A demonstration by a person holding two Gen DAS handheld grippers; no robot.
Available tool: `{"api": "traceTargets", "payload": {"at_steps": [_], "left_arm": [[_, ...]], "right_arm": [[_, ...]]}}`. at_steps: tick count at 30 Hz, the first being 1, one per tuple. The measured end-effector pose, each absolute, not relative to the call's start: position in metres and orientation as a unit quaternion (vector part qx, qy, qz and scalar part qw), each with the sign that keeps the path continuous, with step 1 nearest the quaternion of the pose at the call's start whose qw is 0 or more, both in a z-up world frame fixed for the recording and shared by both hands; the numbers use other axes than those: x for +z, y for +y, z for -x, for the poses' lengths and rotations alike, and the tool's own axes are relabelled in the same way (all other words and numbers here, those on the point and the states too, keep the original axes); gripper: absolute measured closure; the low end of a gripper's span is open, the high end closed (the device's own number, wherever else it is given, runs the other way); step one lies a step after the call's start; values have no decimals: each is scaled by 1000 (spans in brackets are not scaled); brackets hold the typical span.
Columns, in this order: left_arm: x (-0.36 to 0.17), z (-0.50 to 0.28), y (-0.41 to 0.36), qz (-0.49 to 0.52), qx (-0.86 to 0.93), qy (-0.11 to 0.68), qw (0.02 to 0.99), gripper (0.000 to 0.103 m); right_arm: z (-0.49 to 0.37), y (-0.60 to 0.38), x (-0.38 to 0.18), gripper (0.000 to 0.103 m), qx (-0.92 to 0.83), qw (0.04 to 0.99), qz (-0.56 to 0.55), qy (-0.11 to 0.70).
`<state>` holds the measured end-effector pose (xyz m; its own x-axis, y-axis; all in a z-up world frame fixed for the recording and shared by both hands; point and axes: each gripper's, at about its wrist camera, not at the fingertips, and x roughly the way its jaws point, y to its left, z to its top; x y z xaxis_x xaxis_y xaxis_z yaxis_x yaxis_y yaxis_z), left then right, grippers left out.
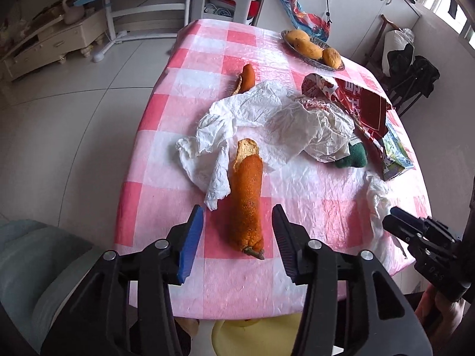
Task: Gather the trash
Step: 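Grasp the crumpled white tissue with the right tool while the left lifts the bread stick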
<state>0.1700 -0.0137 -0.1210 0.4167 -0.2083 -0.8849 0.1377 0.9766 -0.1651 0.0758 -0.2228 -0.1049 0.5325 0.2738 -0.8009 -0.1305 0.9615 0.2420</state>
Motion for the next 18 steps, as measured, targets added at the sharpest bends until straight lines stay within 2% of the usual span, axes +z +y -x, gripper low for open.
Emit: {"api": "traceTargets", "payload": {"at_steps": [3, 5, 9, 10, 11, 12, 13, 14, 15, 18], "left_arm": [[-124, -174, -18, 28, -99, 531, 841, 56], [-127, -179, -21, 23, -90, 530, 843, 54], [-135, -185, -27, 4, -77, 533, 843, 55], [-135, -185, -31, -12, -73, 531, 844, 69], [-135, -183, -34, -22, -74, 529, 845, 77], [-134, -182, -34, -24, -76, 529, 845, 83], [-132, -180, -34, -21, -80, 529, 845, 84], [-130, -178, -33, -18, -83, 528, 845, 84], [-127, -175, -31, -15, -84, 524, 847, 85], [-113, -165, -23, 4, -98, 514, 852, 85]], "right_arm": [[-75, -224, -101, 46, 111, 881, -74, 453], [-77, -223, -101, 41, 108, 883, -68, 452], [-84, -219, -113, 40, 90, 878, -46, 468], [-86, -219, -117, 40, 86, 875, -43, 474], [-88, -219, -121, 45, 85, 872, -42, 480], [-88, -217, -122, 54, 82, 874, -34, 477], [-89, -216, -122, 61, 82, 874, -25, 478], [-89, -214, -122, 75, 86, 873, -21, 479], [-88, -215, -122, 84, 91, 872, -25, 480], [-84, -216, -119, 90, 98, 874, -29, 476]]}}
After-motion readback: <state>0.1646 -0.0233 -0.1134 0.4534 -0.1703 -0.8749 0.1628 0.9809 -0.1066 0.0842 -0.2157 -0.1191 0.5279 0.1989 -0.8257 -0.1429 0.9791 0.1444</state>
